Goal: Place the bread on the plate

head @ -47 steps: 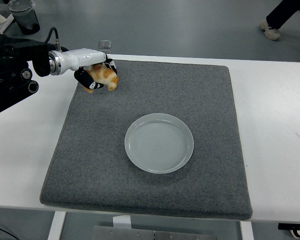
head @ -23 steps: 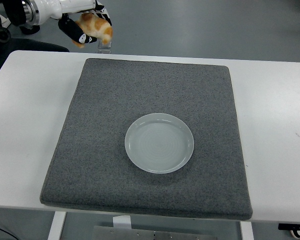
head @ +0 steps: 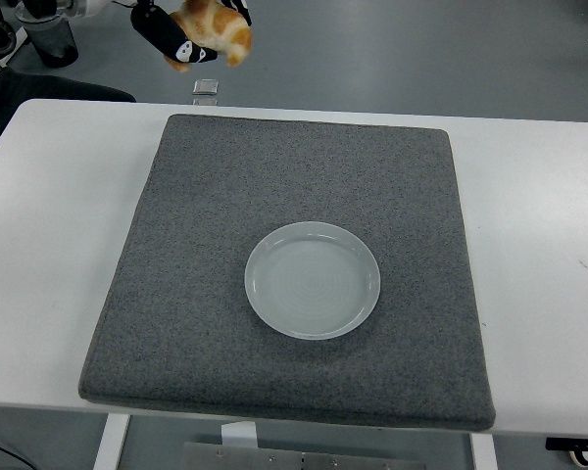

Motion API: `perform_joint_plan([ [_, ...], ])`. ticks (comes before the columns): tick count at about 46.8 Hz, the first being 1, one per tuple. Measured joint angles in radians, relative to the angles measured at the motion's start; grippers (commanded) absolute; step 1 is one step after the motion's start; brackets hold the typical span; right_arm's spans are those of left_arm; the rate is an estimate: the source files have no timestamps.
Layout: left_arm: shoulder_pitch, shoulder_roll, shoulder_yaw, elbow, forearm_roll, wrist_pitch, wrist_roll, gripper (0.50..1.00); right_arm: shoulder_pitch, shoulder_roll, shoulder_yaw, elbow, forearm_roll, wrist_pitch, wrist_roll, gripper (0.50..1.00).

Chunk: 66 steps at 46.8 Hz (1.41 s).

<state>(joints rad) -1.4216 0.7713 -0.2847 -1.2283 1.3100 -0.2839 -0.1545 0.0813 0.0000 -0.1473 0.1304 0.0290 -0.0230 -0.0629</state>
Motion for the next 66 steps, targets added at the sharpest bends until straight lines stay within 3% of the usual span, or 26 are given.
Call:
perform_joint_plan([
  [11, 0.005, -0.018, -0.001, -0.08, -0.005, -0.032, -0.007, 0.5, 0.0, 0.0, 0.0, 0.0, 0.0, 0.0, 0.0, 0.93],
  [21, 0.02, -0.09, 0.002, -0.125, -0.005, -0.048, -0.009, 0.5, 0.0, 0.0, 0.0, 0.0, 0.0, 0.0, 0.0, 0.932],
  [47, 0.116, -0.323, 0.008, -0.124, 0.043, -0.053, -0.024, 0.5, 0.0, 0.0, 0.0, 0.0, 0.0, 0.0, 0.0, 0.93],
  [57, 0.189, -0.375, 0.011, -0.115, 0.127, -0.054, -0.025, 0.5, 0.0, 0.0, 0.0, 0.0, 0.0, 0.0, 0.0, 0.93],
  [66, 0.211, -0.382, 0.052, -0.094, 0.163, -0.051, -0.025, 0.5, 0.0, 0.0, 0.0, 0.0, 0.0, 0.0, 0.0, 0.93],
])
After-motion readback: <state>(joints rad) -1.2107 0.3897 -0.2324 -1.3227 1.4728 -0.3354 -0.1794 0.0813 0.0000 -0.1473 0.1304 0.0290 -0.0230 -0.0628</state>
